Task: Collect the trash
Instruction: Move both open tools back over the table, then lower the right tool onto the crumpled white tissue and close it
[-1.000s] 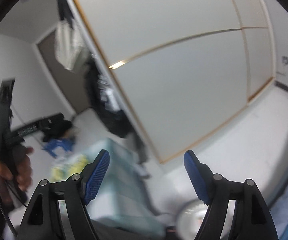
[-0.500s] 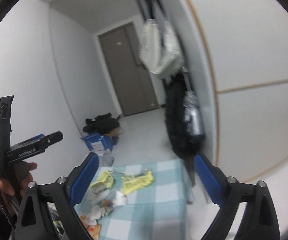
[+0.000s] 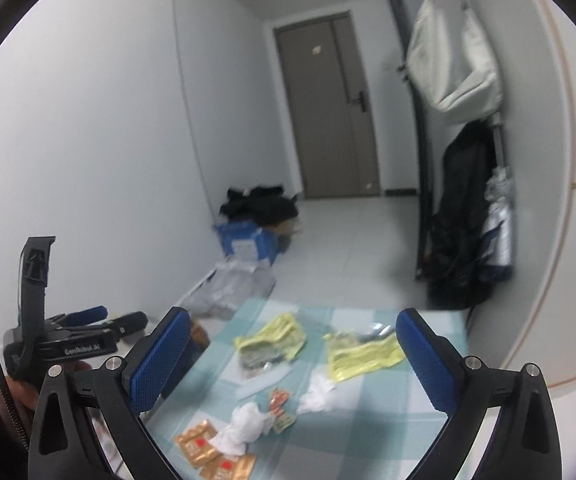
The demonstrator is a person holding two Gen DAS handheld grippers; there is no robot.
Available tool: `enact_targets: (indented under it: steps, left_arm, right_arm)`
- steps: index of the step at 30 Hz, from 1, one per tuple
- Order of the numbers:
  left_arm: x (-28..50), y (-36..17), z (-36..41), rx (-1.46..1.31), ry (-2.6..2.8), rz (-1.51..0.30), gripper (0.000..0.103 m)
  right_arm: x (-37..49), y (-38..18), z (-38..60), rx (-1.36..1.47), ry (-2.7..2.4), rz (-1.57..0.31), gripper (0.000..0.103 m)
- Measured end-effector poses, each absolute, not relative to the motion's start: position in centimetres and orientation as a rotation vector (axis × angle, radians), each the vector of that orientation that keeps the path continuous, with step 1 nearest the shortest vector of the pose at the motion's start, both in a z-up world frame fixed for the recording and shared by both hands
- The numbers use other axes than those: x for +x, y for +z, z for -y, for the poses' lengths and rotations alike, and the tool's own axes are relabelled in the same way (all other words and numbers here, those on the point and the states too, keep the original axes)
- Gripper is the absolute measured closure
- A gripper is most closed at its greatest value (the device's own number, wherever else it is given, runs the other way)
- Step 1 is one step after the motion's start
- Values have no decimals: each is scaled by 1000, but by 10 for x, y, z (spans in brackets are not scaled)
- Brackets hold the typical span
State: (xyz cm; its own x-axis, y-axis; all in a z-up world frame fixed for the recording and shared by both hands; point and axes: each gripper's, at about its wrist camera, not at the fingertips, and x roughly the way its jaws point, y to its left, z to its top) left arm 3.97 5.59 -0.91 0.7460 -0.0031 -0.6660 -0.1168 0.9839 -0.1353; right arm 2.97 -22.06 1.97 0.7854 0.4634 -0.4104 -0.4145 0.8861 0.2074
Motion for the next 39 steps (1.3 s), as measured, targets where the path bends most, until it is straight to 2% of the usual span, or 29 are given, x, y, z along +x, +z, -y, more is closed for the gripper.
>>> enact_targets:
  steps: [10, 17, 19, 26, 30, 33, 36, 39]
  left_arm:
    - [31, -17, -92, -214, 54, -730, 1]
    - [30, -13, -112, -239, 80, -710, 1]
    - [31, -14, -116, -256, 81, -718, 1]
    - [36, -21, -122, -249, 97, -744, 1]
    - [38, -25, -123, -235, 108, -756, 1]
    - [40, -27, -124, -238, 105, -767, 1]
    - [41, -29, -122, -232, 99, -776, 1]
    - [42, -32, -117, -209, 92, -791, 1]
  right_arm:
    - [47, -66, 147, -104, 740, -772, 1]
    - [54, -113, 105, -376, 898, -879, 2]
    - [60, -123, 96, -431, 928, -901, 10]
    - [74, -150, 73, -553, 979, -930, 22]
    - [83, -160, 71, -533, 988, -974, 43]
    - [84, -160, 74, -511, 988, -968, 54]
    - [85, -156, 76, -474, 994, -981, 81]
    - [85, -153, 78, -438, 994, -989, 88]
